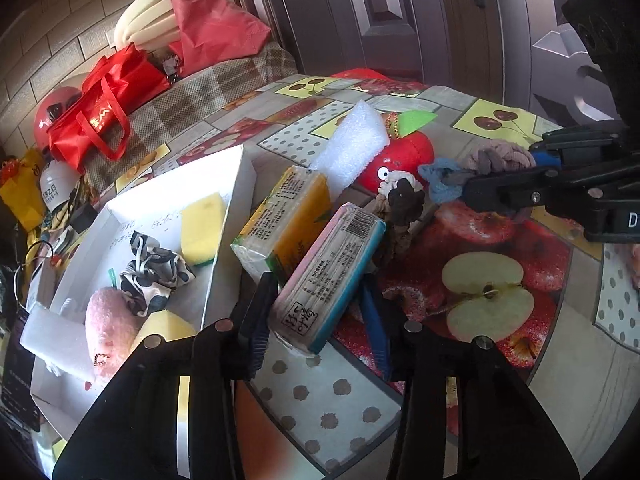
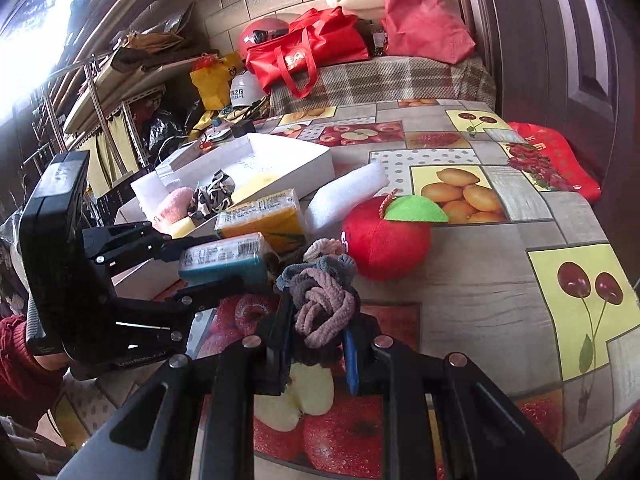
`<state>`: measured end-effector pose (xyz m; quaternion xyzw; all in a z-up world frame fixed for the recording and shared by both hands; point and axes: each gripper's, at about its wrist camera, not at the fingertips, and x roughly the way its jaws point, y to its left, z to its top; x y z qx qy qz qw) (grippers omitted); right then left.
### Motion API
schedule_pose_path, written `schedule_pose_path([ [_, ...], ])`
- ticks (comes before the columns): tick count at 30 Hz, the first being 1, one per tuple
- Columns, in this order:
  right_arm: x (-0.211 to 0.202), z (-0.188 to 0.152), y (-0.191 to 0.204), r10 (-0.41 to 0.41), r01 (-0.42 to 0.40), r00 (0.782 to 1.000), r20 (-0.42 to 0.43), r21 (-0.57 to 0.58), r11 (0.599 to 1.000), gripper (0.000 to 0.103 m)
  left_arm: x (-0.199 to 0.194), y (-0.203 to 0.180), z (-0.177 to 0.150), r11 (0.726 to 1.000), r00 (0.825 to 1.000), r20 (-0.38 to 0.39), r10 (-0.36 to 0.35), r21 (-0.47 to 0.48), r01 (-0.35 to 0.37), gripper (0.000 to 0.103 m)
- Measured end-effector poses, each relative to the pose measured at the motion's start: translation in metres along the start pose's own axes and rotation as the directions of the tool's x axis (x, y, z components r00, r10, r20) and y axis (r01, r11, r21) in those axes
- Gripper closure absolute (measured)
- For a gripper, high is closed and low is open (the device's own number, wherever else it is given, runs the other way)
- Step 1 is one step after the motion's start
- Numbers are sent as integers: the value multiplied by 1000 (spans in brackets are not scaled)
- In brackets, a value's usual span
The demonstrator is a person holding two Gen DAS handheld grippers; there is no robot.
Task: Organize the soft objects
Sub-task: 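Grasp the white-blue tissue pack with the left tool while the right tool lifts the rope toy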
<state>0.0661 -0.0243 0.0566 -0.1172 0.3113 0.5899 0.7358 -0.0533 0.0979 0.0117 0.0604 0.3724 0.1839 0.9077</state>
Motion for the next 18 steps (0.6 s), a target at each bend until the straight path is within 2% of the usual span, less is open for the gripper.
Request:
schedule_pose_path([
  [4,-23,-2,-16,-42,35,993,109,69,997,83,-2,-7,0,1000,1000,2,-24,19,24,65],
  [9,-36,-3,-27,-66,43,981,180,130,991,83,-3,-2,3,997,998,22,-67,-22,67,70],
  [13,-44,-2,-19,-89,60,963,256,119,991,83,-18,1,2,997,993,95,-68,-41,72,75],
  [16,-47,-1,-12,-89,56,947,307,114,992,83,-35,2,-1,998,982,184,-47,-43,56,76],
  [18,-48,-1,-8,-91,59,942,323,106,993,83,-41,4,-2,998,976,214,-26,-51,38,76],
])
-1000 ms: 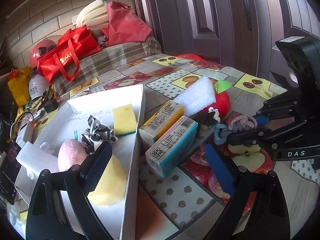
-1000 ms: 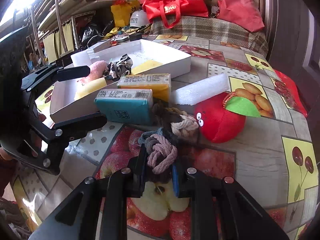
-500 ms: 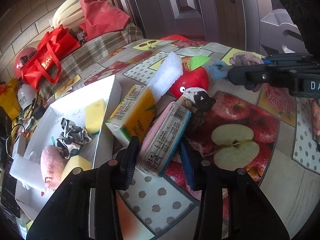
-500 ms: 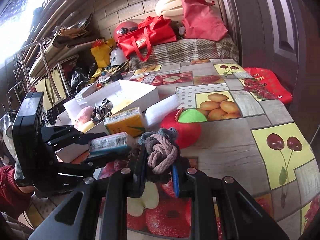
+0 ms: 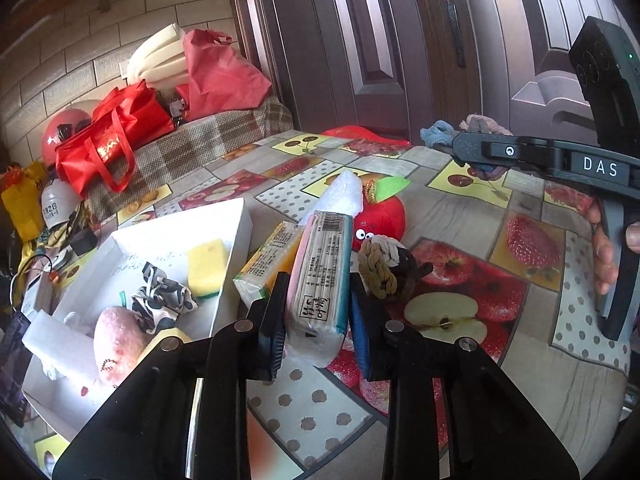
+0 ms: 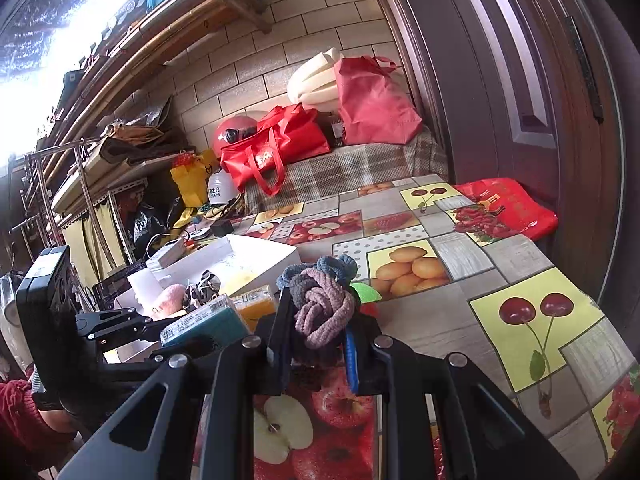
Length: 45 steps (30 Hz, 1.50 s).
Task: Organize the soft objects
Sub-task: 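Grasp the white-blue tissue pack with the left tool while the right tool lifts the rope toy, then carry the tissue pack over the box while the right tool carries the rope toy there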
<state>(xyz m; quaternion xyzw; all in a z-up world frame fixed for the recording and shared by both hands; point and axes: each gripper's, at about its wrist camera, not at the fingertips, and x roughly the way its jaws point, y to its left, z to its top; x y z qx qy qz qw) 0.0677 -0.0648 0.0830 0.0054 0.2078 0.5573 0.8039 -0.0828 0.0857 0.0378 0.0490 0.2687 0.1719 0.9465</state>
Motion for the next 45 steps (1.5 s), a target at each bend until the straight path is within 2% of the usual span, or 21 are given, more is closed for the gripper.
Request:
schedule_pose_path([
  [4,3,-1,7,-15,15,1000,-9,-37,999,83,4,7,1,999,999,-19,-27,-26,27,77],
  [7,5,-1,8,-19,18,1000,-19,-45,999,83,24,8,1,996,988,-123,-88,-42,84,77],
  [10,6,-2,8,-21,20,999,-26,-48,999,83,43,0,-2,996,970,-226,-84,-17,82,77],
  [13,6,-1,8,-18,17,999,-29,-44,999,83,52,-10,-4,996,959,-272,-82,16,90,77],
  [15,6,-2,7,-16,15,999,-30,-37,999,83,47,-13,-5,994,963,-253,-97,29,108,77],
  [17,5,-2,6,-13,12,1000,-26,-27,1000,83,36,-11,-4,993,974,-198,-109,28,117,78],
  [22,1,-2,3,-28,28,1000,-8,-9,1000,83,7,10,-3,991,992,-42,-118,-64,115,78],
  [28,-5,-2,13,-30,30,998,58,-5,1000,83,-17,16,-2,995,995,81,-55,-84,61,78],
  [32,-2,-1,27,-37,40,996,77,-37,999,83,-23,24,-4,992,994,100,35,-128,-22,78],
  [36,5,-1,39,-36,41,996,79,-69,997,83,-27,37,-7,976,989,99,112,-200,-91,78],
  [45,16,-4,60,-31,39,997,65,-124,992,83,-32,48,-11,961,982,113,154,-250,-122,78],
])
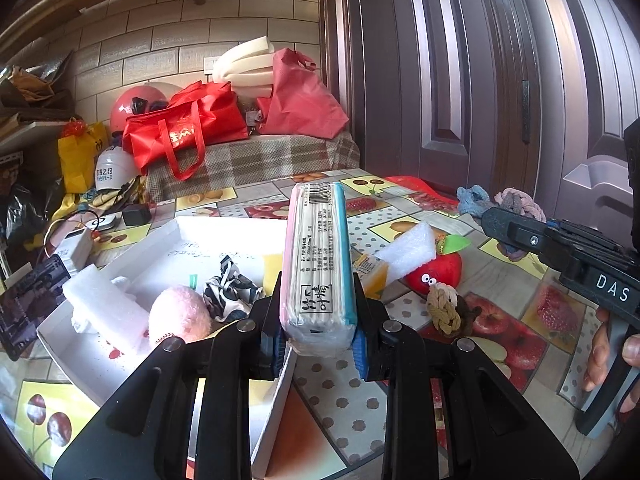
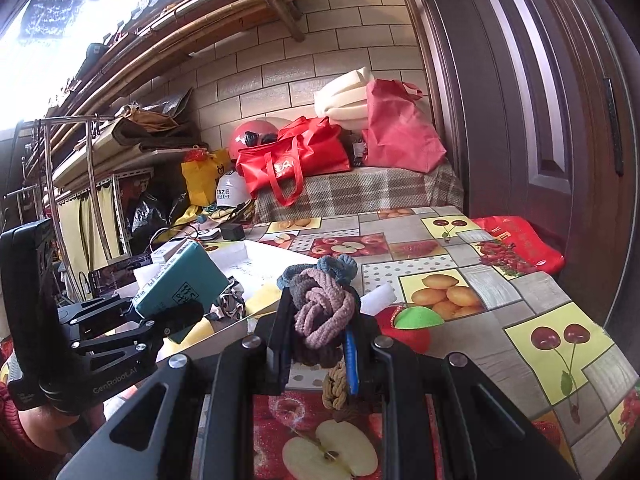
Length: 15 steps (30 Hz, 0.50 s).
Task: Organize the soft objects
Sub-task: 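Carry the tissue pack over the box while the right tool carries the rope toy there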
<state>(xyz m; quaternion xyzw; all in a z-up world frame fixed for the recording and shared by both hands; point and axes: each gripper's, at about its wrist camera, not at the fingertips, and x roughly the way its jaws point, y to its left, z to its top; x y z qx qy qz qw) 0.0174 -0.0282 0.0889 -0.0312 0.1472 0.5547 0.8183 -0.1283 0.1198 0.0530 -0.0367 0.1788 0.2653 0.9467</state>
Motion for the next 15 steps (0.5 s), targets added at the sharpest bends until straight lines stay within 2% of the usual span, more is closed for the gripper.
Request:
schedule_pose_path([
  [9,11,0,11,16,-15,1000,-14,8,1000,83,-9,12,-2,999,999,32,42,-9,-42,78],
  [15,21,-2,22,31,-31,999,-29,5,1000,83,-12,42,-5,994,994,40,106,-39,-105,78],
])
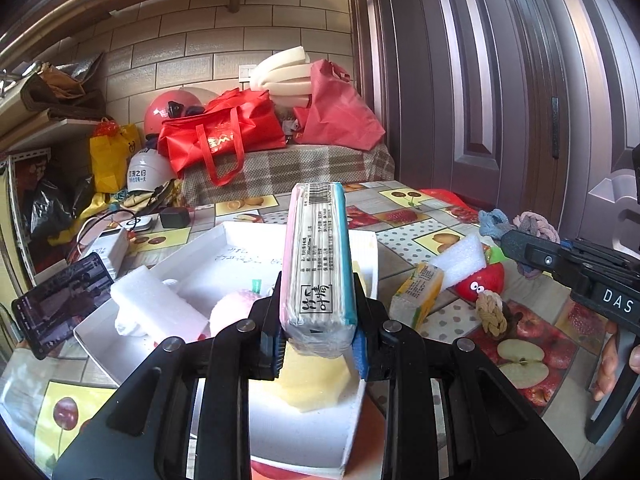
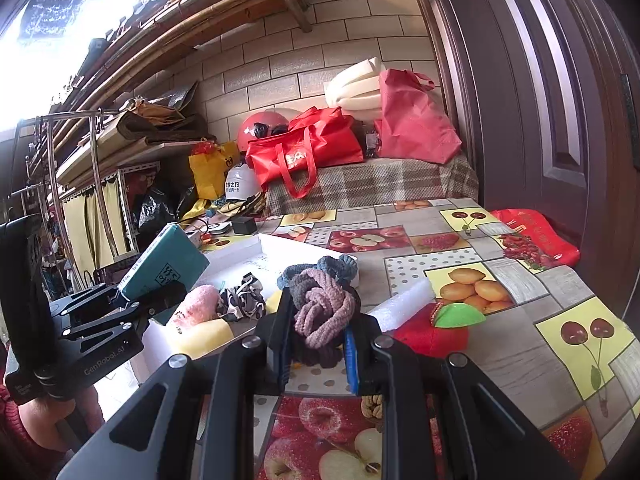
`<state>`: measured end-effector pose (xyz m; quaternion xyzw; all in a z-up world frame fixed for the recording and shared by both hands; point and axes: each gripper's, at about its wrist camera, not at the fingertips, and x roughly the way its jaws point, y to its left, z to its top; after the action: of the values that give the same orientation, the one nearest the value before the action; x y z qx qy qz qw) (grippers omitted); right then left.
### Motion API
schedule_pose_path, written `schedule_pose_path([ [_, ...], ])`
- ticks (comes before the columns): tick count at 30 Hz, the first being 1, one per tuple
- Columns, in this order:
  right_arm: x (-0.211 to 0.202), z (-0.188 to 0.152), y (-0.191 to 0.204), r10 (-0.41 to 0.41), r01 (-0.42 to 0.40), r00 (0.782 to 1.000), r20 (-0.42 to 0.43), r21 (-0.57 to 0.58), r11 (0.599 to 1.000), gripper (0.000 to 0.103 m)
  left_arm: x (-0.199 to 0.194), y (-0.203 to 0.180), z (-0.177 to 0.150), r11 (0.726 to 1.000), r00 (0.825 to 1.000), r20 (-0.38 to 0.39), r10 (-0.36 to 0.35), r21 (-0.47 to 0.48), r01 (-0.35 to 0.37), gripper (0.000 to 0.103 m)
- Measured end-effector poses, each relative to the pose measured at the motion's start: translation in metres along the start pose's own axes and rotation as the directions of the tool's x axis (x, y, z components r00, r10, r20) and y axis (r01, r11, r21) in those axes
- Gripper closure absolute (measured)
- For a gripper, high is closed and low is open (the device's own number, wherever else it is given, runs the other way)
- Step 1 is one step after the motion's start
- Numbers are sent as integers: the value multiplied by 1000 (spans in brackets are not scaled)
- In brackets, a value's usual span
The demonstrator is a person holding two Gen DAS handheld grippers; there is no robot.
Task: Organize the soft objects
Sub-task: 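Carry the tissue pack over the box while the right tool carries the rope toy there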
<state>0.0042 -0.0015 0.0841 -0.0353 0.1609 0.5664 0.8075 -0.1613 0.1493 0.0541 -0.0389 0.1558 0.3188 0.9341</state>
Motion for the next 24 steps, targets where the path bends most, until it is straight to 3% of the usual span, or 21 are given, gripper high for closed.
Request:
schedule_pose_path([
  [11,21,-2,21,30,-31,999,-41,-28,999,83,2,57,-4,993,995,2,102,-67,-102,78],
  [24,46,-3,54,78,-85,994,-73,-100,991,83,22,70,-1,990,990,-51,131,-48,-134,77],
])
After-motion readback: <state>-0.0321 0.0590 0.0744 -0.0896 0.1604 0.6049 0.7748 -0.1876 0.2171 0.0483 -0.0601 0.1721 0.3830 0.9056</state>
